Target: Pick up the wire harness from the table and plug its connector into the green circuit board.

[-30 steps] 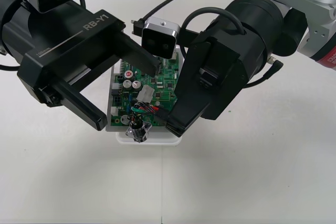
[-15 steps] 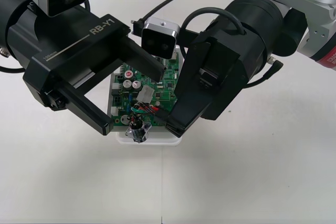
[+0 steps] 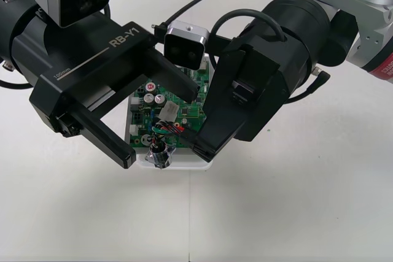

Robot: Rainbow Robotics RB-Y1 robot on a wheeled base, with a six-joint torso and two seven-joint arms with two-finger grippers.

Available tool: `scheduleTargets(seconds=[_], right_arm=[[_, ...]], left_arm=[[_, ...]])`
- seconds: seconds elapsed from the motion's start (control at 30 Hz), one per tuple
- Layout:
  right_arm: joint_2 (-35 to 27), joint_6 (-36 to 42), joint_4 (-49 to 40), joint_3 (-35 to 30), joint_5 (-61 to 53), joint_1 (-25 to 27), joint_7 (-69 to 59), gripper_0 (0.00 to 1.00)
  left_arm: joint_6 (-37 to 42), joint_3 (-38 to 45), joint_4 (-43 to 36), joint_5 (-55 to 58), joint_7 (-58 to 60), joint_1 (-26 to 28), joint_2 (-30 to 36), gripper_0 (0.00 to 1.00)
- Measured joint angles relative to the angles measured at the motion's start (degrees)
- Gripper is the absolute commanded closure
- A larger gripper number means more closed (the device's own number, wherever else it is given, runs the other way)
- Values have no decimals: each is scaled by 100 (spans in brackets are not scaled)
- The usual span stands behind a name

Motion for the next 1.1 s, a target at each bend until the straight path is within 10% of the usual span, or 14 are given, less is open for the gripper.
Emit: scheduleTargets(seconds=[1.1], right_arm=[[5, 0, -8, 0, 0, 0, 0, 100]], left_arm=[[147, -211, -116, -3, 14, 0, -93, 24]])
